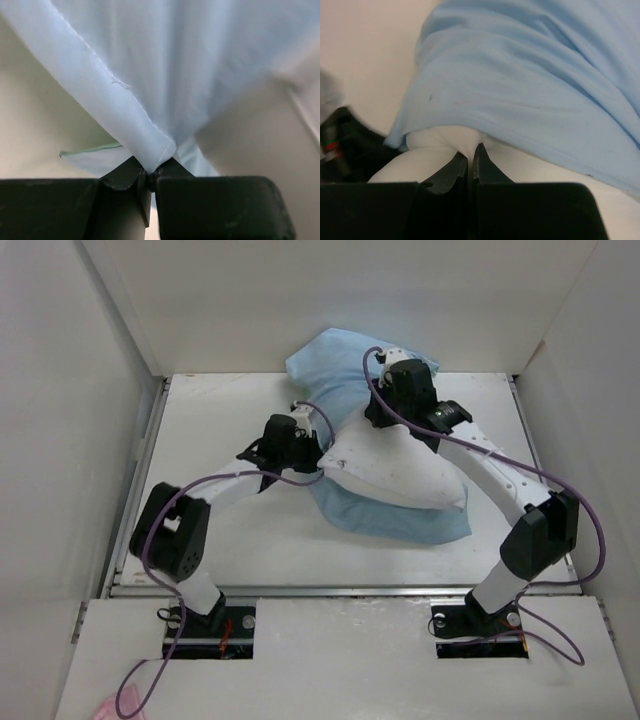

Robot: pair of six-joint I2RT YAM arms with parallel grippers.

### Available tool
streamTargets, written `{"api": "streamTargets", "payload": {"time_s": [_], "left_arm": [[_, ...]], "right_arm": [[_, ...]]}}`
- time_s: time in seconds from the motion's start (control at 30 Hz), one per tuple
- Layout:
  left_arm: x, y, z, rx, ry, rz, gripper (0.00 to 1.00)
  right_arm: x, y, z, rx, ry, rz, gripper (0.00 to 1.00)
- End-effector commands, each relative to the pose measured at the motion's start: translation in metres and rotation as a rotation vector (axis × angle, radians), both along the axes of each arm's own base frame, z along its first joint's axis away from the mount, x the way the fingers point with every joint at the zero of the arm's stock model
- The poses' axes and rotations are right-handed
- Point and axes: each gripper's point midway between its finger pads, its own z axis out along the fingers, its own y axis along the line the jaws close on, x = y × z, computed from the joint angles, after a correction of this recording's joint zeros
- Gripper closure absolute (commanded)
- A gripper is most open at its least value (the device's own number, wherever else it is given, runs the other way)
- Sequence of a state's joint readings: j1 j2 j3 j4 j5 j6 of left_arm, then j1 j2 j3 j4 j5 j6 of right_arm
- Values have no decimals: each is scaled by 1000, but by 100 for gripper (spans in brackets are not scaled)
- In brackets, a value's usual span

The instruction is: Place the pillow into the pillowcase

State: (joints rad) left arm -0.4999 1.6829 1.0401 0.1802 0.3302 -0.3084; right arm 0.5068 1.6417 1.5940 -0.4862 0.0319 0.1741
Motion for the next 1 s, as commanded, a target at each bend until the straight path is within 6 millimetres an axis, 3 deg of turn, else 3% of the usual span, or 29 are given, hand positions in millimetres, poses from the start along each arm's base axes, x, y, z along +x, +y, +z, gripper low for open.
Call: {"api": "streamTargets", "payload": {"time_s": [0.0,0.03,0.07,0.1,0.13,0.17,0.23,0.27,0.3,0.37,0.4,0.43,0.47,0.5,0.53,0.6,0.63,0.67,0.77,0.8,0.83,0.9,0.97], "left_arm": [[-22,6,66,-84,-141,38,100],[-32,10,89,-104,-186,43,100],[-42,10,93,-104,-170,35,100],[-46,18,88,-88,-168,59,100],[-53,16,91,-102,-166,53,100],[-54,18,94,-100,-171,63,100],[-49,25,92,-81,-169,112,100],[-42,27,90,-56,-160,139,100],[-43,27,81,-39,-136,139,100],[-33,26,92,-38,-153,159,100],[-34,27,92,-24,-149,154,100],[-32,28,94,-19,-152,165,100],[-31,29,94,-15,-155,173,100],[-32,30,98,-17,-170,169,100],[-33,31,102,-22,-177,169,100],[-34,32,112,-34,-192,170,100],[-35,33,116,-35,-207,166,100],[-35,33,119,-36,-208,166,100],[-38,35,127,-35,-221,162,100],[-37,34,131,-41,-228,163,100],[-38,35,135,-46,-236,163,100],[-40,36,137,-48,-238,163,100],[-45,39,143,-64,-246,168,100]], "right_arm": [[50,-22,107,196,-423,-238,100],[56,-31,107,208,-450,-305,100],[58,-35,89,197,-450,-333,100],[66,-35,99,250,-524,-351,100],[69,-33,92,258,-534,-352,100],[71,-24,82,259,-518,-309,80],[62,-2,60,169,-448,-162,57],[40,21,59,155,-416,-4,31],[33,32,59,136,-428,71,22],[-3,32,69,82,-427,176,14],[-23,38,76,76,-436,236,2],[-41,34,69,39,-398,271,0],[-64,26,88,6,-448,312,0],[-78,24,93,-15,-457,348,0],[-102,33,82,-23,-439,450,0],[-144,33,72,-78,-431,625,0],[-169,44,63,-71,-412,753,0],[-183,43,39,-106,-340,809,0],[-186,50,1,-183,-242,814,0],[-179,52,-25,-230,-168,795,0],[-171,50,-37,-247,-116,733,0],[-130,41,-58,-337,-103,520,0],[-103,36,-66,-374,-126,376,0]]}}
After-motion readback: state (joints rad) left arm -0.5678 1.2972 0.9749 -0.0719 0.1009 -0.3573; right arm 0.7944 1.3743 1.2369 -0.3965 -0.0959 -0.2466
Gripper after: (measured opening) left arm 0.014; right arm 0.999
